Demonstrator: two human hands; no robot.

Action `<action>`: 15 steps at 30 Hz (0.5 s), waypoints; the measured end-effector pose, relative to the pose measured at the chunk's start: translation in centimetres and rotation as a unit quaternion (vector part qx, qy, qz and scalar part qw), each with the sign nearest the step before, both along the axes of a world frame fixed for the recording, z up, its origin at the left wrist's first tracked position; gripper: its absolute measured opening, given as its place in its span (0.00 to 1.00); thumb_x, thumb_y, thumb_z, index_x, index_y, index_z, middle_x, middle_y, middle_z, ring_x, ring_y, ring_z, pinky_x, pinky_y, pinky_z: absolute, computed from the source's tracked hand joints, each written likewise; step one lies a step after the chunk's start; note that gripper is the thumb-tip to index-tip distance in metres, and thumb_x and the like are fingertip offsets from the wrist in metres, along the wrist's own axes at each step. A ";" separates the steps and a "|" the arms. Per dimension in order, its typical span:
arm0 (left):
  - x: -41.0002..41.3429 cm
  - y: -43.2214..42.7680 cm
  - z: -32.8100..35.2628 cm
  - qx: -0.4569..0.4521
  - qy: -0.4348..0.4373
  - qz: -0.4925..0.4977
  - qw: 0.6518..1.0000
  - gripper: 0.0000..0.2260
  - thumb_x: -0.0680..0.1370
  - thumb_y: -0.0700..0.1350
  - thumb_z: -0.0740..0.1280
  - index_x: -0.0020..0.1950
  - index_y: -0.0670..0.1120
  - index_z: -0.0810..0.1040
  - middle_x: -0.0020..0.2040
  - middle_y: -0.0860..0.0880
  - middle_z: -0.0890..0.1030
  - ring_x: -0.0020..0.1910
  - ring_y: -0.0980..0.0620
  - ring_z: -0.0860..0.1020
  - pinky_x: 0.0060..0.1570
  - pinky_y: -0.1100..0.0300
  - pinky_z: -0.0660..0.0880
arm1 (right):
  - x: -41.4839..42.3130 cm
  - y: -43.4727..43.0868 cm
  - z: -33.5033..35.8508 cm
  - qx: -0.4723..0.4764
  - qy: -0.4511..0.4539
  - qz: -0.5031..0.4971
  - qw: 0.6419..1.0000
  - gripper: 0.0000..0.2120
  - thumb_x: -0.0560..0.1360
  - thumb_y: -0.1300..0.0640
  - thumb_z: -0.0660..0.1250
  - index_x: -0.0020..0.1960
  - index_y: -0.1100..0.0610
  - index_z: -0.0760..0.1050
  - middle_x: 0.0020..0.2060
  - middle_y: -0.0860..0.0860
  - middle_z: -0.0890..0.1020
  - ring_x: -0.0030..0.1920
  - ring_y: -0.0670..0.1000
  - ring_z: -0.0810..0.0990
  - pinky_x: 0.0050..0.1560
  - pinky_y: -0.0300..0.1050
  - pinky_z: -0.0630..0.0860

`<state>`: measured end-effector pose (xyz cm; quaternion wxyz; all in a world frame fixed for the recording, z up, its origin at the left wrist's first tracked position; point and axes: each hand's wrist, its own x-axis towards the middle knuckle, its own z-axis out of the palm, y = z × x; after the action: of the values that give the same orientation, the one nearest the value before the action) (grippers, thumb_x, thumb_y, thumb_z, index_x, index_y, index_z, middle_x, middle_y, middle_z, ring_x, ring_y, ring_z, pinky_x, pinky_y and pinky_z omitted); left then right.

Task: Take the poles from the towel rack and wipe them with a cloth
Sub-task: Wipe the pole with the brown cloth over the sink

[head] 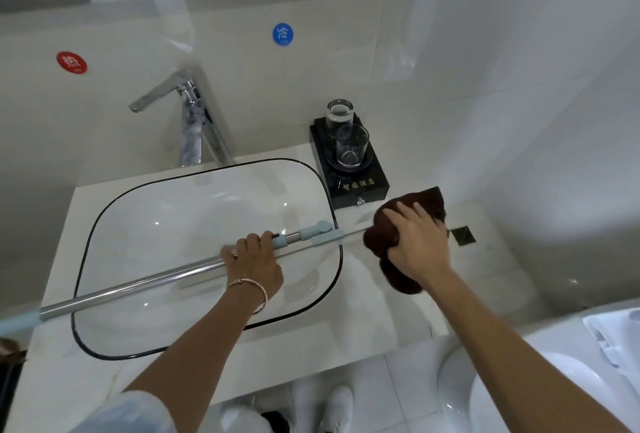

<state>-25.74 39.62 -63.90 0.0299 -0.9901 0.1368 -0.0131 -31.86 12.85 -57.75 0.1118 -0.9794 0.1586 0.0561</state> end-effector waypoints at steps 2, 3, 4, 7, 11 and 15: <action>0.1 0.8 -0.1 0.001 -0.016 -0.009 1.000 0.22 0.58 0.40 0.73 0.52 0.43 0.76 0.40 0.44 0.74 0.38 0.43 0.73 0.47 0.42 0.69 | -0.1 0.5 -0.3 0.009 0.003 0.007 1.000 0.30 0.73 0.51 0.67 0.73 0.45 0.64 0.74 0.47 0.64 0.75 0.54 0.57 0.72 0.56 0.57; 0.1 1.2 -0.1 -0.001 -0.024 -0.015 1.000 0.23 0.57 0.39 0.73 0.51 0.43 0.77 0.40 0.44 0.74 0.37 0.43 0.73 0.46 0.42 0.70 | -0.2 0.0 -0.4 0.013 0.008 0.010 1.000 0.29 0.73 0.51 0.67 0.73 0.45 0.64 0.74 0.47 0.65 0.75 0.53 0.58 0.71 0.56 0.58; 0.2 1.3 -0.1 0.001 -0.026 -0.019 0.999 0.23 0.56 0.39 0.74 0.50 0.43 0.77 0.39 0.44 0.74 0.36 0.43 0.73 0.45 0.42 0.70 | -0.1 -0.7 -0.4 0.021 0.004 0.006 1.000 0.28 0.72 0.52 0.66 0.71 0.44 0.66 0.73 0.46 0.67 0.74 0.53 0.60 0.70 0.57 0.61; 0.3 1.4 -0.2 -0.001 -0.035 -0.028 0.999 0.24 0.55 0.39 0.74 0.50 0.43 0.77 0.38 0.44 0.74 0.35 0.44 0.73 0.44 0.42 0.71 | 0.5 -3.3 0.3 0.101 -0.088 -0.091 0.987 0.23 0.65 0.57 0.65 0.59 0.43 0.75 0.57 0.45 0.80 0.60 0.54 0.75 0.55 0.51 0.74; 0.4 1.4 -0.4 0.009 -0.045 -0.032 0.998 0.24 0.55 0.39 0.74 0.50 0.44 0.76 0.39 0.44 0.74 0.35 0.43 0.73 0.45 0.42 0.71 | 0.8 -4.3 1.6 0.063 -0.213 -0.155 0.963 0.25 0.65 0.58 0.68 0.62 0.49 0.76 0.61 0.50 0.79 0.63 0.57 0.74 0.57 0.56 0.73; 0.3 1.4 -0.4 0.002 -0.055 -0.030 0.998 0.20 0.58 0.41 0.67 0.50 0.44 0.75 0.39 0.45 0.73 0.35 0.44 0.73 0.45 0.42 0.71 | 0.9 0.9 0.9 0.042 -0.224 -0.045 0.973 0.32 0.62 0.58 0.74 0.66 0.52 0.74 0.65 0.53 0.76 0.67 0.60 0.71 0.61 0.61 0.71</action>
<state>-25.45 41.00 -64.31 0.0391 -0.9833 0.1643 -0.0678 -30.91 13.76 -56.88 0.1879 -0.9533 0.1708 -0.1632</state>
